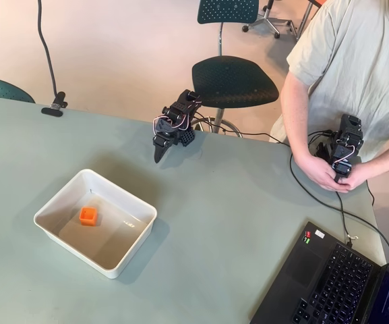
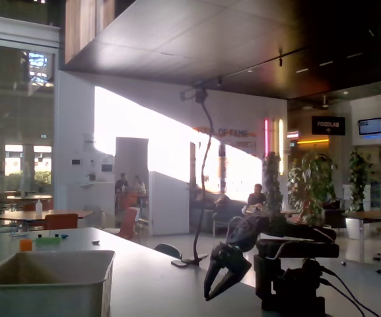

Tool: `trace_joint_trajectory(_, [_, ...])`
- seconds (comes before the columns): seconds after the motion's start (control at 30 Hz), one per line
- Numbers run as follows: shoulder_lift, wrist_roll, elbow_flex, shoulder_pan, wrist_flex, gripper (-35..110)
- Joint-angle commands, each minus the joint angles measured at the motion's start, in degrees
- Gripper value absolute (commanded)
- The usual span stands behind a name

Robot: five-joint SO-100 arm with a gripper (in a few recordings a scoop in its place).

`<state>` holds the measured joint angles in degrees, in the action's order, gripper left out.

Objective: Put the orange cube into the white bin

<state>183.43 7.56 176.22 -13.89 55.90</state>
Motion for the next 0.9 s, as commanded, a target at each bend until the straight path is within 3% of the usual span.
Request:
trace_joint_trajectory(0.0, [0.2,-1.8,-0.4,1.1,0.1,-2])
trace_joint_trajectory(0.87, [0.3,-1.3,1.8,0.7,-0.3,-2])
